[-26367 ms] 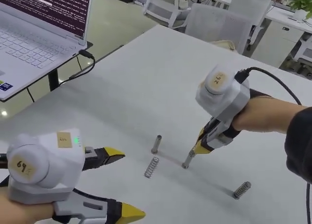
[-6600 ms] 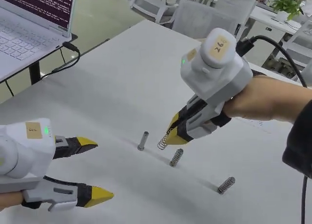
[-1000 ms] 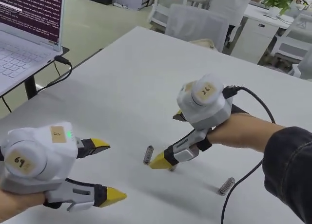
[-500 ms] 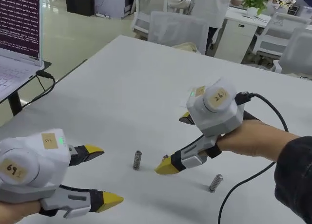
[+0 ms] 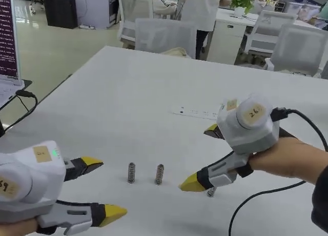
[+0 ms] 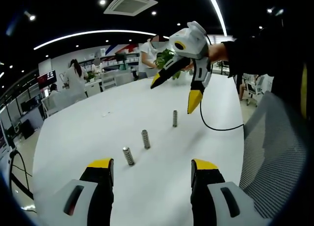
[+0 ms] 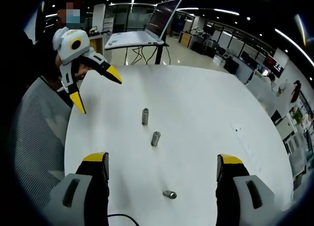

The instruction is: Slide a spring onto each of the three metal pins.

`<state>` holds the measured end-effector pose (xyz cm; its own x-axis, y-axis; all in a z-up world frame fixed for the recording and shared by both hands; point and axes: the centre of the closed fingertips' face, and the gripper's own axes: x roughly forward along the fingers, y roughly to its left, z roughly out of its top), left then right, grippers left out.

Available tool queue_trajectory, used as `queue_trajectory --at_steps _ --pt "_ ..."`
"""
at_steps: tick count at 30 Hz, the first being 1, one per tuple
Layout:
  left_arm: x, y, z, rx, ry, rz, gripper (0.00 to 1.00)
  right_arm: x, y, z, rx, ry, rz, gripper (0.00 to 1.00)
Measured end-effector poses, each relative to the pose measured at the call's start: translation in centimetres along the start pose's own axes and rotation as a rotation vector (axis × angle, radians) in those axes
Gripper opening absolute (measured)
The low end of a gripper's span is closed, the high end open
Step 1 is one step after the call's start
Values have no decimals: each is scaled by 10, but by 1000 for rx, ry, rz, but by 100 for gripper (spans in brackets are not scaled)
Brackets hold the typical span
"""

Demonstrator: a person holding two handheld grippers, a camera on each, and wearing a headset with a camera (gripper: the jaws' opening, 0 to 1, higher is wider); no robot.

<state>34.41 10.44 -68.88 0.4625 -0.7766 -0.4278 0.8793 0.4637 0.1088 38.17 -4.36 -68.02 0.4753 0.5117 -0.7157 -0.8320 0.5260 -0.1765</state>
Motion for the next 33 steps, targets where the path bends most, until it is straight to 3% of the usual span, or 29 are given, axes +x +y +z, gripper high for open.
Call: queue_trajectory --at_steps 18,33 --pt "-6 -8 8 -39 -41 2 60 -45 8 -43 155 -108 -114 88" --pt "-15 -17 4 -58 -57 0 62 -72 32 -82 278 -179 -182 87"
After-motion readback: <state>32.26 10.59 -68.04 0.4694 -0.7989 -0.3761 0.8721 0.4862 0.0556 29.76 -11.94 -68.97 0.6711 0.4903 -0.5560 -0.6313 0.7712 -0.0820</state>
